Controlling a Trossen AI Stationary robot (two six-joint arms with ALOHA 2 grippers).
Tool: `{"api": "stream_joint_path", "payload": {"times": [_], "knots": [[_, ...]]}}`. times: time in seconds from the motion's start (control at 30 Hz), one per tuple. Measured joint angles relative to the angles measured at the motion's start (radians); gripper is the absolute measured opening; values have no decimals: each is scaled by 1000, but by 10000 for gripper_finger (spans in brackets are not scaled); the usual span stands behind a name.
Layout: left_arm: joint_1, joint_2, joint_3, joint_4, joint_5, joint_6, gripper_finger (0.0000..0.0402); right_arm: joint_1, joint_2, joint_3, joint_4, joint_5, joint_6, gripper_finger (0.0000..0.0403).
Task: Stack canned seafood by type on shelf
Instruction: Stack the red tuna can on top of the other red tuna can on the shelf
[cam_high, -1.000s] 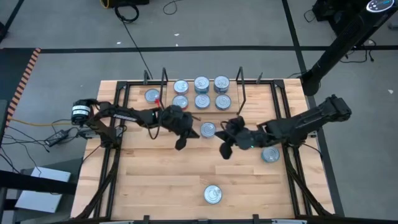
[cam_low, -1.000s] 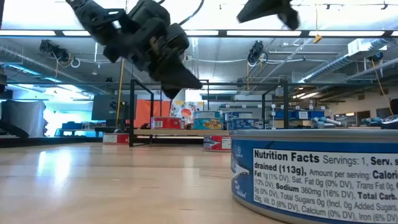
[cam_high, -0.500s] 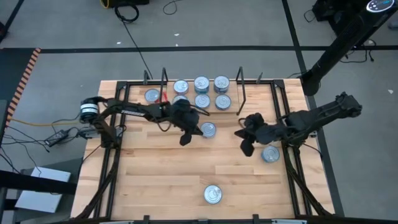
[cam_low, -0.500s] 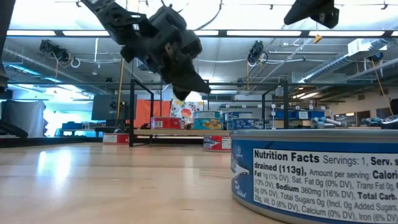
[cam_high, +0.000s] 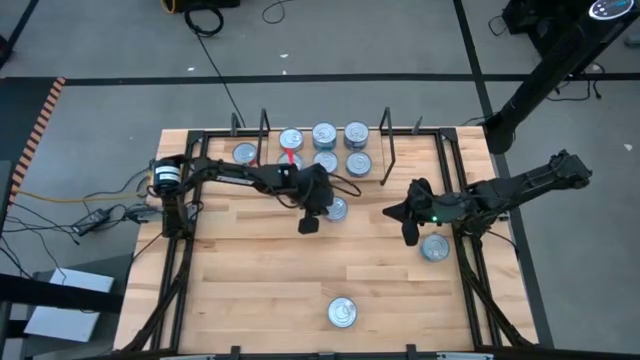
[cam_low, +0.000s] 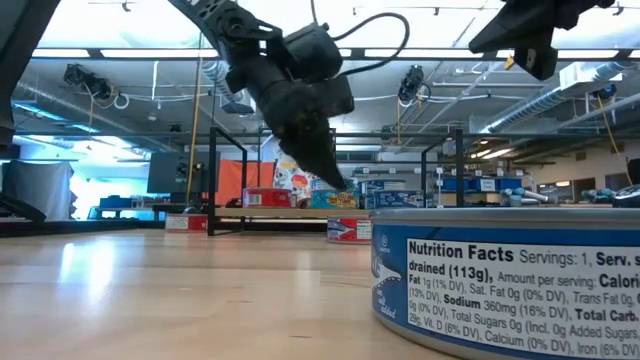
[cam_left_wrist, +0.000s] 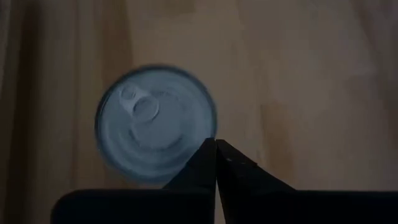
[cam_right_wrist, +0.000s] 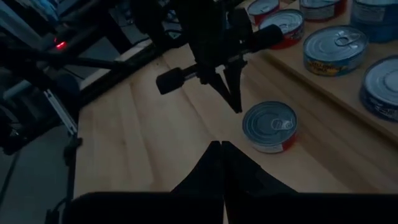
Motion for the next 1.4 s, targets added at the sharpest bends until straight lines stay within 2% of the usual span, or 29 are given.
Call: {"api": "stream_joint_path", "payload": {"times": [0.1,0.57,0.97,1.1,1.33,1.4], "knots": [[-13,6,8,7,-45,8,24,0,1,0,1,0,-27,2],[-57,47,6,23,-91,58,124,-6,1,0,0,3,-42,3],[-72,94,8,38,-210,88,131,-6,2,0,13,3,-49,3],[-83,105,8,51,-273,104,113,-7,2,0,21,3,-78,3],[-99,107,7,94,-293,103,20,-7,2,0,39,4,-77,3],[-100,108,6,96,-293,100,7,-7,2,0,45,10,-78,3]]}}
